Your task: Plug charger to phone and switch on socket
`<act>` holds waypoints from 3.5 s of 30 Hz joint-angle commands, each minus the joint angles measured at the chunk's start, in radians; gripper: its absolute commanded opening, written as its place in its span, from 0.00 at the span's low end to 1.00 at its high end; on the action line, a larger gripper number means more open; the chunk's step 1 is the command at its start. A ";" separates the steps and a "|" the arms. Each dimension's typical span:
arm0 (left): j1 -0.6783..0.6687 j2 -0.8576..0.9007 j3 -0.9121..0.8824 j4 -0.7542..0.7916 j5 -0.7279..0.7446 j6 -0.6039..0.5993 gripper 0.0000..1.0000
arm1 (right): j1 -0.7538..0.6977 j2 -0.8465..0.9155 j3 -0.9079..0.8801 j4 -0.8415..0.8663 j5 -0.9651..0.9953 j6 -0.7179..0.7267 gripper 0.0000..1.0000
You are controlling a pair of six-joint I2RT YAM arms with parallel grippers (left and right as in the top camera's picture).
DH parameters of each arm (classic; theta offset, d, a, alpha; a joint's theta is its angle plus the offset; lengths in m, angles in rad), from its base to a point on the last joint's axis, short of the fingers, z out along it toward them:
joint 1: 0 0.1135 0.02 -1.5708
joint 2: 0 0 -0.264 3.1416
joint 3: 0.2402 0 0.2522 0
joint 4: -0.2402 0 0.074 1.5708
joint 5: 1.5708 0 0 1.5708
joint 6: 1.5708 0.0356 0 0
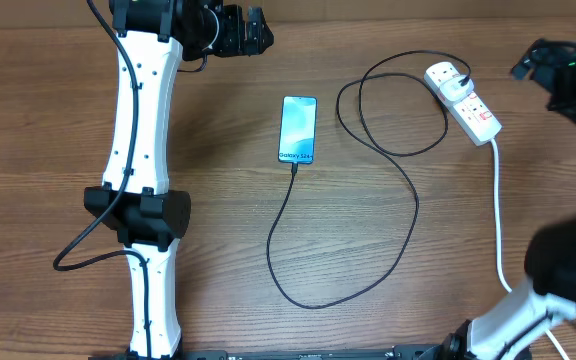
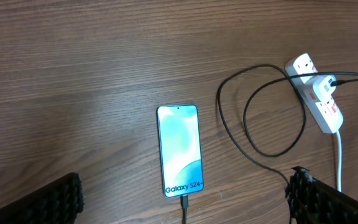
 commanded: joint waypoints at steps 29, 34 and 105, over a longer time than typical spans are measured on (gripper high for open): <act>0.005 0.006 -0.004 0.001 -0.007 0.015 1.00 | 0.303 -0.958 -0.467 -0.278 -0.008 0.056 1.00; 0.005 0.006 -0.004 0.001 -0.007 0.016 1.00 | 0.303 -0.954 -0.467 -0.290 -0.007 0.056 1.00; 0.005 0.006 -0.004 0.001 -0.007 0.015 1.00 | 0.442 -1.929 -2.079 1.285 0.087 -0.159 1.00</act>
